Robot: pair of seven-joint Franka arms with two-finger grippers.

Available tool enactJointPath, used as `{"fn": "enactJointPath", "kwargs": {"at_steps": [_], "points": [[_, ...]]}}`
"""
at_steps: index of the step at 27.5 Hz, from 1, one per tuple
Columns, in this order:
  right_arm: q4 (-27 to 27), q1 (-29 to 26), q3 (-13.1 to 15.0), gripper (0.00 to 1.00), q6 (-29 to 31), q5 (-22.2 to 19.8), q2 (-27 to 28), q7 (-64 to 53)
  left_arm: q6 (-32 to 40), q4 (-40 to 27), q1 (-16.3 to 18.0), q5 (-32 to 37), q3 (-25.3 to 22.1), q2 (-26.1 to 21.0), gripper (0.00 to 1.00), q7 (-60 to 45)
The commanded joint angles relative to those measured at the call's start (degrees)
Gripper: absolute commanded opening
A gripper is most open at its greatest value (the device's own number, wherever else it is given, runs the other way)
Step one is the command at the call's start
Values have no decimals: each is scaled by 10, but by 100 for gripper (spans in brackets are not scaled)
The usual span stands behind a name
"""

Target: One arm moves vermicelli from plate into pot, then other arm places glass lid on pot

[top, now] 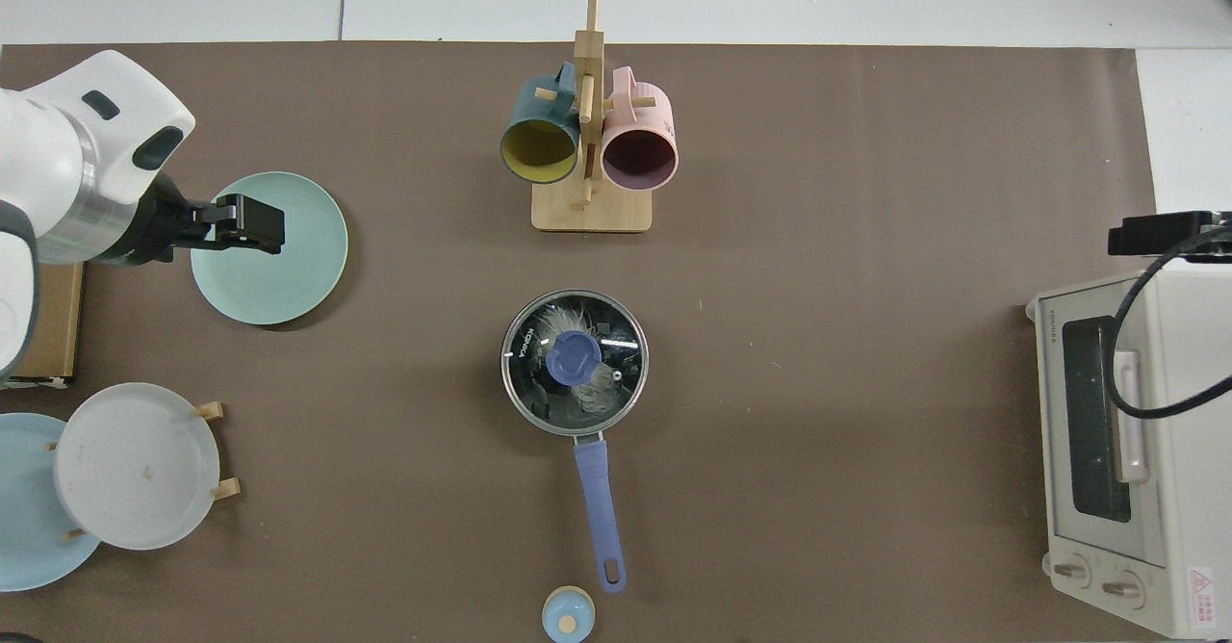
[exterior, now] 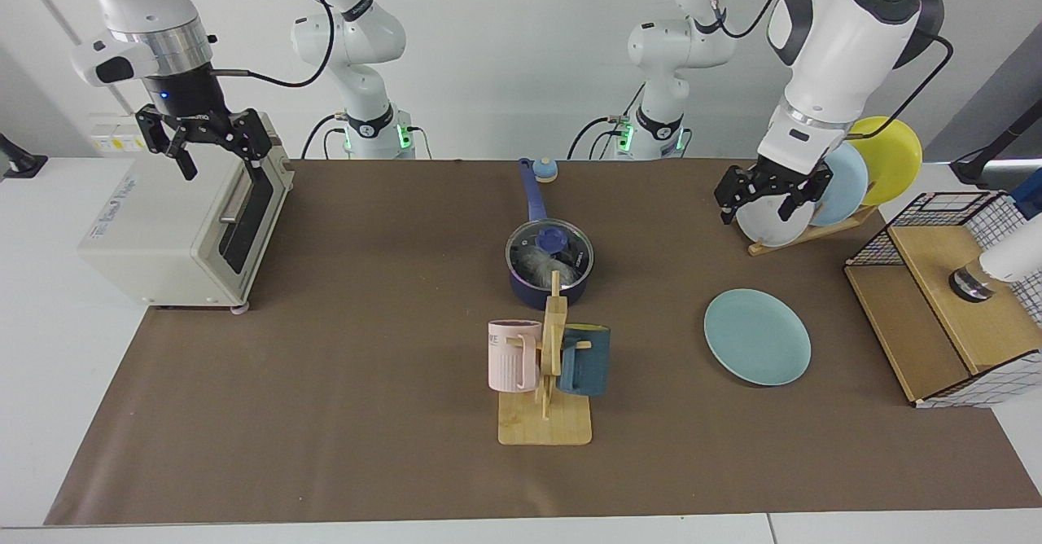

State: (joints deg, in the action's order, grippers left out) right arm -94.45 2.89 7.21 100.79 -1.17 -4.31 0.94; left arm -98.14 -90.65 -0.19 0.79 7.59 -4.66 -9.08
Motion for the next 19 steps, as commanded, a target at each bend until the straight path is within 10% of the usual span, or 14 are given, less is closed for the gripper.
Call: {"fn": "enactJointPath", "kwargs": {"at_steps": [1, 19], "points": [[21, -8, -5, 100, -20, 12, 17, -15, 2, -3, 2, -8, 1, 8, 100, 0], [59, -7, -6, 100, -101, 13, 66, -17, 2, -3, 2, -8, 1, 8, 100, 0]]}}
